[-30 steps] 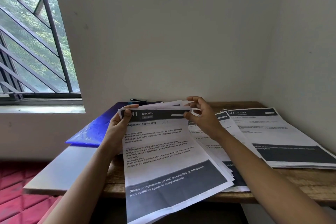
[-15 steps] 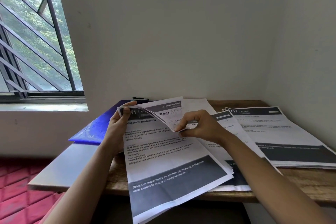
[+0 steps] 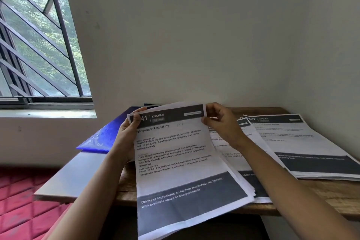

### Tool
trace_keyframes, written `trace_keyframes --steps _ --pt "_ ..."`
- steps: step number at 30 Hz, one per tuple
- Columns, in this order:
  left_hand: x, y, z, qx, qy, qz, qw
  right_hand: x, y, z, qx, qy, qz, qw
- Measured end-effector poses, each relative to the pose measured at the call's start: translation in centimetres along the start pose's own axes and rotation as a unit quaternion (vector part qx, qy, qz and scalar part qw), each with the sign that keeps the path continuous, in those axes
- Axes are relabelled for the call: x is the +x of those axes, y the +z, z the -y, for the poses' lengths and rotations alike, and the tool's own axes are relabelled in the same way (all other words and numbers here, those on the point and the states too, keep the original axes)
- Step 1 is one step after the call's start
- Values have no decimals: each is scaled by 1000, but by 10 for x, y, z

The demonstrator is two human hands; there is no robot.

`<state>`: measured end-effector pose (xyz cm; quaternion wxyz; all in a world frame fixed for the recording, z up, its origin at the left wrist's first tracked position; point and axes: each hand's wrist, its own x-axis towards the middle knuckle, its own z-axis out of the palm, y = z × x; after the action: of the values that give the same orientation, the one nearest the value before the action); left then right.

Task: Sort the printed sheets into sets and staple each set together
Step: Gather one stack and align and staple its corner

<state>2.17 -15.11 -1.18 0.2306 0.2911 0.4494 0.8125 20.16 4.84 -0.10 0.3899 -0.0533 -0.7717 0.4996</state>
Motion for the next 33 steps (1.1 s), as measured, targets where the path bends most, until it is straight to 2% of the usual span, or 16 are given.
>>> trace_keyframes --steps 3,8,14,21,25,31,33 --pt "1 -3 0 -12 -18 2 1000 3 0 -11 -33 54 -17 998" --pt "2 -4 0 -25 -40 15 999 1 7 -10 13 127 13 992" --pt "3 -5 -2 -18 -51 10 998 -2 10 -8 12 158 8 987" --pt "5 -4 0 -19 -80 -37 996 -2 14 -9 20 187 -13 982" --pt "3 -3 0 -22 -96 -47 994 -4 17 -11 -13 181 -6 983" --pt "5 -5 -3 -37 -119 11 992 -3 16 -13 -100 196 -18 975" --pt "6 -6 -2 -47 -102 33 993 -3 16 -14 -84 218 -16 972"
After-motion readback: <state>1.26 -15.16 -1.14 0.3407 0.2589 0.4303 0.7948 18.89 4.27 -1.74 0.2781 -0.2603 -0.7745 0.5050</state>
